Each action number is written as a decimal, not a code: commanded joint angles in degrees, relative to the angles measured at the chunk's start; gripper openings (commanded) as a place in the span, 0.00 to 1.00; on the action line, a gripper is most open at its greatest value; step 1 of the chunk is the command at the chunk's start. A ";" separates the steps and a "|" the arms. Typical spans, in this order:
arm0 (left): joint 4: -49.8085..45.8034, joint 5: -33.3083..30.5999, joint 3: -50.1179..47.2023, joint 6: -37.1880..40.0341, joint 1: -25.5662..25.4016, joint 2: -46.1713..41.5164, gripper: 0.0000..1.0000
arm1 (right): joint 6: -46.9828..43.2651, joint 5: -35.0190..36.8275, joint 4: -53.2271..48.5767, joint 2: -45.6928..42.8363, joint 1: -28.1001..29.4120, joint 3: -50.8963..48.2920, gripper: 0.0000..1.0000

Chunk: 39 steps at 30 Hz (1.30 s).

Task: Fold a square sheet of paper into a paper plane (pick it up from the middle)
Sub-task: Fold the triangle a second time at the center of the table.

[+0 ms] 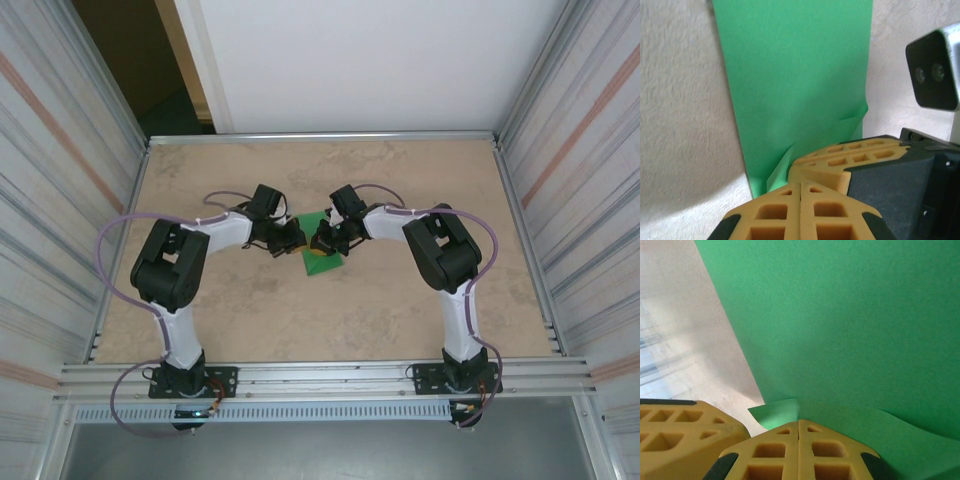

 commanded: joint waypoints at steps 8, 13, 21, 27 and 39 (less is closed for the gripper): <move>-4.68 -3.31 4.10 3.47 -0.69 3.24 0.00 | 0.05 1.67 -3.23 2.07 -0.20 -0.62 0.00; -7.33 -5.17 5.17 5.32 -0.66 4.00 0.00 | 0.30 1.61 -2.62 1.76 -0.25 -1.06 0.00; -8.99 -5.06 5.77 6.43 -0.69 6.01 0.00 | 0.96 0.46 -0.32 0.01 -0.39 -1.79 0.00; -10.72 -6.39 5.96 7.39 -0.38 6.79 0.00 | 0.36 -0.80 1.75 -4.59 -1.33 -1.92 0.00; -12.35 -3.81 10.78 15.88 -0.17 9.12 0.00 | -5.31 -2.56 -1.72 -0.82 -2.01 0.59 0.00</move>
